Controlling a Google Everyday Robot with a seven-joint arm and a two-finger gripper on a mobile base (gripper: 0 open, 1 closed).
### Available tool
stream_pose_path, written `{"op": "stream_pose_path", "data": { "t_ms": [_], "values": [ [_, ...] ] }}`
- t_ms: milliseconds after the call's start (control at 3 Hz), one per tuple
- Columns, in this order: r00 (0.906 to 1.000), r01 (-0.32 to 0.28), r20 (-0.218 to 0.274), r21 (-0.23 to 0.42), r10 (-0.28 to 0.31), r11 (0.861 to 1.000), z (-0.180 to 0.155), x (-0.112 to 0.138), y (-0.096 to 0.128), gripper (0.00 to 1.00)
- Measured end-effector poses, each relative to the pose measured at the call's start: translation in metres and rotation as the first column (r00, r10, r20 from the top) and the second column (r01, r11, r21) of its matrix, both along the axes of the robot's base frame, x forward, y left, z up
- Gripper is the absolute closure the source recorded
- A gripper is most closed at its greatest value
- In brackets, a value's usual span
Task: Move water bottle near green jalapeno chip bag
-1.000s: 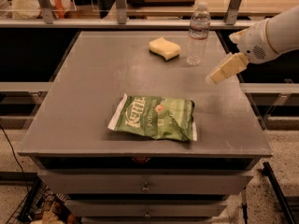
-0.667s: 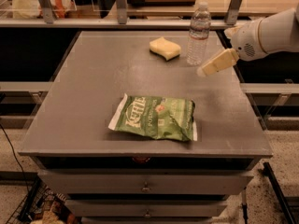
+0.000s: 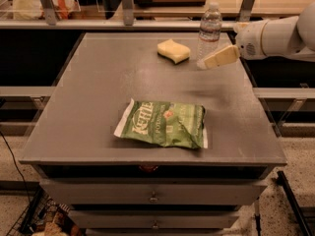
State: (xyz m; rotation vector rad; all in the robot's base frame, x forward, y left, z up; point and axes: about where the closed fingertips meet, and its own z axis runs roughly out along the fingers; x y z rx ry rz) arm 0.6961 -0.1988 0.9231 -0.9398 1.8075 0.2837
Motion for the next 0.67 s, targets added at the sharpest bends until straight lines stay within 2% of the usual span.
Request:
{"op": "stream_pose_path", "data": {
  "t_ms": [333, 667],
  "values": [
    [0.9971, 0.032, 0.067, 0.047, -0.036, 0.998, 0.006, 0.023, 0.0, 0.0],
    [0.994, 0.038, 0.099, 0.081, -0.046, 0.996, 0.01, 0.038, 0.006, 0.0]
  ]
}}
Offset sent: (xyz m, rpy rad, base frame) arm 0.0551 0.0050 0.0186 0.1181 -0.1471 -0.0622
